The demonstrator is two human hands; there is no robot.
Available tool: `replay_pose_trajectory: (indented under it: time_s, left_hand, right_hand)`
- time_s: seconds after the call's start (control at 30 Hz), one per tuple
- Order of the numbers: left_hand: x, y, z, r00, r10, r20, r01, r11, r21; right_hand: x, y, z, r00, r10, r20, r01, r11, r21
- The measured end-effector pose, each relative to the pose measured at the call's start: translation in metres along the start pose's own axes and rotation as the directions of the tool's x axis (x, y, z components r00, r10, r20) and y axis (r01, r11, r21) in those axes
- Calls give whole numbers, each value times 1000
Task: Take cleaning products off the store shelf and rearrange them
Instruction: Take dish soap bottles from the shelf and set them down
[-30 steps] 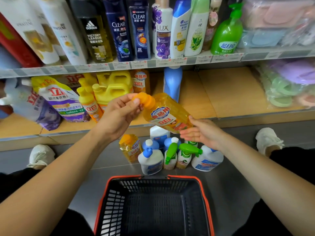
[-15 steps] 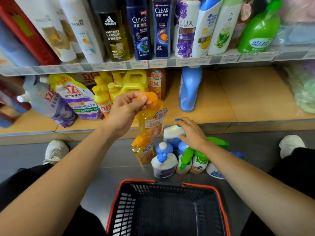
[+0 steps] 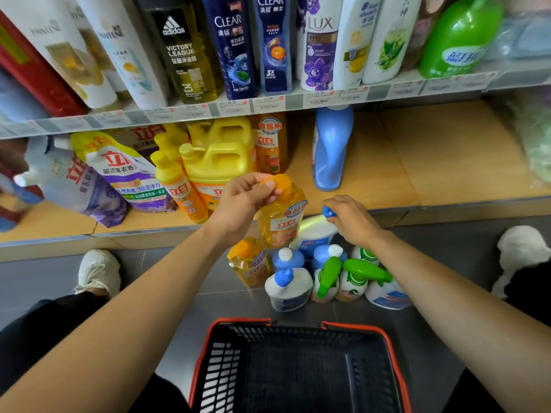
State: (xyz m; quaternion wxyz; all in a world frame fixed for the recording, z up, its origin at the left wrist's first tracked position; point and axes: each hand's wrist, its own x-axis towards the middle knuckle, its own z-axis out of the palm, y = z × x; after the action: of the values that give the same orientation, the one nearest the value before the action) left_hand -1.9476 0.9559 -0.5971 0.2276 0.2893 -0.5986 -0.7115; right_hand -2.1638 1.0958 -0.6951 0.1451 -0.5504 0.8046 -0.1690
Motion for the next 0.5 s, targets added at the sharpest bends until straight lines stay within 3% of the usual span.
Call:
replay_pose_trajectory:
  time_s: [0.27, 0.37, 0.5]
  left_hand:
    - [4, -28, 6, 996, -92, -6, 92, 977, 194]
    - [2, -48, 6, 977, -213, 0, 201, 923, 328]
    - [2, -73, 4, 957, -288, 34, 231, 829, 510]
  right_hand:
    - [-12, 17, -11, 1000, 27, -11, -28, 998, -64]
    - [-14, 16, -12, 999, 48, -25, -50, 997, -65]
    - [-17, 15, -8, 998, 60, -32, -62, 996, -60]
